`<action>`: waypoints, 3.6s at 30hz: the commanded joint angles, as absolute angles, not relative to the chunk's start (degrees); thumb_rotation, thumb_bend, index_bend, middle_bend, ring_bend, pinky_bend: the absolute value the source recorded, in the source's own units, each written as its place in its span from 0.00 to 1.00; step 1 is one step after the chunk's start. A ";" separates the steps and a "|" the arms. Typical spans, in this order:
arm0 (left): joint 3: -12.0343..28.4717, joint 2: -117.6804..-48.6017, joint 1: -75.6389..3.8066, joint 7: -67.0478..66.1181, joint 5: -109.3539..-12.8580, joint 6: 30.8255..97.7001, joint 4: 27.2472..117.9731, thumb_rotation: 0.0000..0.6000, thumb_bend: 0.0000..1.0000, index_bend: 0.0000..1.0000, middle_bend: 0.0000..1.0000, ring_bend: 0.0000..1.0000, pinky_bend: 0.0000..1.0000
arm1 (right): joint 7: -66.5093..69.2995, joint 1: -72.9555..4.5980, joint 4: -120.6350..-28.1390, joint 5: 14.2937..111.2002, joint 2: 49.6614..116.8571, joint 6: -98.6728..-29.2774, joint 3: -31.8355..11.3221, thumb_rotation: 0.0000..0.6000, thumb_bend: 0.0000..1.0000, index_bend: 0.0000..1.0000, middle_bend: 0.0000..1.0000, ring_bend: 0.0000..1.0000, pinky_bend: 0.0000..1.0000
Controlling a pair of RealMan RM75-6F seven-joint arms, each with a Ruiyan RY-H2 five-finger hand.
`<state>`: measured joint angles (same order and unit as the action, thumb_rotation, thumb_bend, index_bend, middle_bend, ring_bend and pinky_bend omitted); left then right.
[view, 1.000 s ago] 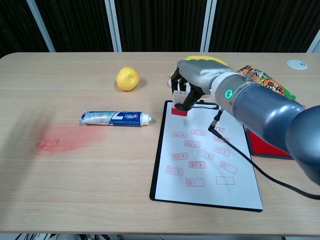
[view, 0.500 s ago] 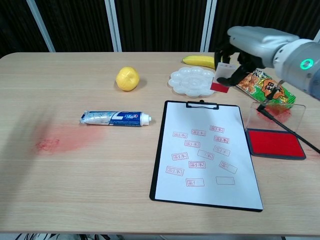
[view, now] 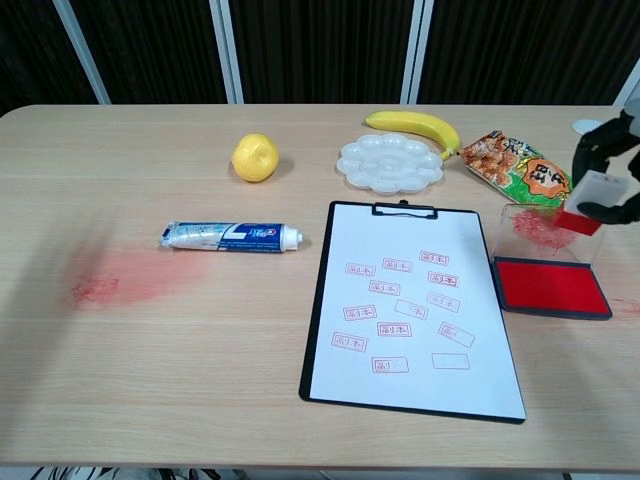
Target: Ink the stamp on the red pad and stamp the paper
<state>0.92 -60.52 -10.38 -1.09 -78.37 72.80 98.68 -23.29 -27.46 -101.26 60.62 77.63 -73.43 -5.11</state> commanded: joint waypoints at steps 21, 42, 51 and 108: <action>0.99 -61.89 -9.76 -4.57 -77.71 74.13 98.85 1.00 0.01 0.00 0.00 0.00 0.00 | -15.81 -23.05 -84.60 57.12 82.63 -66.06 -4.21 1.00 0.64 0.92 0.74 0.84 0.81; 0.95 -62.00 -9.32 -5.74 -77.45 74.73 99.13 1.00 0.01 0.00 0.00 0.00 0.00 | -17.66 -22.12 -81.10 53.93 85.04 -63.70 -5.62 1.00 0.54 0.90 0.70 0.81 0.81; 0.88 -61.93 -9.17 -5.90 -77.57 74.86 99.23 1.00 0.01 0.00 0.00 0.00 0.00 | -19.98 -21.97 -80.94 51.51 85.12 -62.80 -6.18 1.00 0.51 0.89 0.70 0.81 0.81; 0.91 -61.62 -8.76 -4.70 -78.40 75.20 99.22 1.00 0.02 0.00 0.00 0.00 0.00 | -26.02 -22.32 -82.80 44.70 83.90 -60.64 -6.92 1.00 0.37 0.59 0.46 0.58 0.76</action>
<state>0.91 -61.62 -8.76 -4.70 -78.40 75.20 99.22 -25.99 -22.29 -82.77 44.73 83.94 -60.66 -6.91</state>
